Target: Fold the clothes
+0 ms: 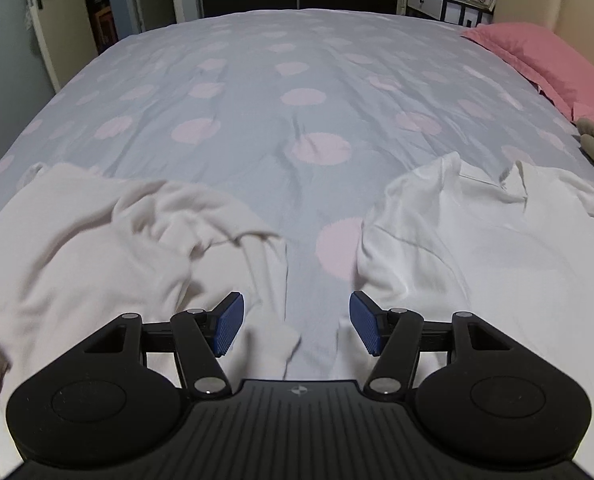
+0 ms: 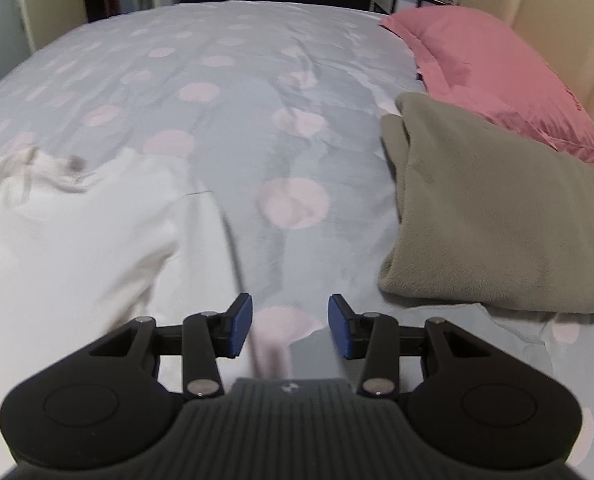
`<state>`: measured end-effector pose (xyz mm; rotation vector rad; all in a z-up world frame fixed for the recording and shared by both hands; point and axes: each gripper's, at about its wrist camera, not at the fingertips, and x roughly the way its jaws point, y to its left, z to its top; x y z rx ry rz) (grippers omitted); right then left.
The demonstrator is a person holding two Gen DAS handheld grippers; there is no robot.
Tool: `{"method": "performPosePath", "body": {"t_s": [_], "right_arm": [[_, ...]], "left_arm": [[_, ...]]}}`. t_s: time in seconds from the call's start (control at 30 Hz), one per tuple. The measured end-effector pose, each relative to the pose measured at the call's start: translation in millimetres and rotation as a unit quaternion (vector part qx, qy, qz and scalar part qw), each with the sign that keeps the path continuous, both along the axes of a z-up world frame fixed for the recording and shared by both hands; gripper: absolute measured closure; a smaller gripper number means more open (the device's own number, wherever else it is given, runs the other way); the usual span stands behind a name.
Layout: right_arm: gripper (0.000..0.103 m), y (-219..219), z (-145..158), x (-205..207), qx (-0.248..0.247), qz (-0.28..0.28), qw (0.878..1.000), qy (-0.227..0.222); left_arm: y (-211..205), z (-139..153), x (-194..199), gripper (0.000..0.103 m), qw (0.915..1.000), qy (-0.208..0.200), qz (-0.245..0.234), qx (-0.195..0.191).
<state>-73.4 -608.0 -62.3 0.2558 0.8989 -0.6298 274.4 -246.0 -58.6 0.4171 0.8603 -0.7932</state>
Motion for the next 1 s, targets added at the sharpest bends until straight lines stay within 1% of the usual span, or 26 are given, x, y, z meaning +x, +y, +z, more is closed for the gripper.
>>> {"method": "performPosePath", "body": {"t_s": [0.13, 0.27, 0.37, 0.43, 0.5, 0.57, 0.67, 0.83, 0.9, 1.0], "right_arm": [[0.057, 16.9, 12.9, -15.8, 0.017, 0.017, 1.0, 0.004], [0.056, 34.0, 23.9, -34.7, 0.02, 0.026, 0.999, 0.008], [0.051, 44.9, 33.8, -50.2, 0.02, 0.03, 0.999, 0.002], [0.047, 52.2, 40.4, -60.6, 0.02, 0.033, 0.999, -0.001], [0.044, 60.1, 44.5, -70.0, 0.018, 0.041, 0.999, 0.0], [0.043, 67.1, 46.9, -79.0, 0.017, 0.049, 0.999, 0.005], [0.043, 78.3, 42.5, -92.9, 0.028, 0.064, 0.997, 0.019], [0.04, 94.1, 22.6, -125.9, 0.056, 0.088, 0.993, 0.054], [0.038, 100.4, 10.5, -137.7, 0.066, 0.091, 0.991, 0.076], [0.038, 103.3, -10.9, -149.6, 0.088, 0.075, 0.988, 0.106]], "left_arm": [[17.1, 13.0, -16.2, 0.046, 1.0, 0.006, -0.001, 0.002], [34.2, 22.1, -38.4, 0.046, 0.9998, 0.01, -0.015, 0.013], [47.5, 26.0, -55.7, 0.044, 0.9993, 0.014, -0.029, 0.019], [57.4, 28.3, -68.5, 0.041, 0.9986, 0.012, -0.043, 0.028], [68.2, 28.3, -79.9, 0.04, 0.9981, 0.006, -0.047, 0.039], [78.0, 27.6, -89.3, 0.038, 0.9977, 0.004, -0.047, 0.049], [91.2, 18.3, -100.3, 0.038, 0.9972, 0.02, -0.036, 0.062], [106.4, -10.3, -119.3, 0.038, 0.9941, 0.055, -0.024, 0.09], [109.3, -21.7, -126.1, 0.038, 0.9917, 0.061, -0.023, 0.111], [113.7, -37.2, -128.7, 0.038, 0.9877, 0.073, -0.012, 0.138]]}}
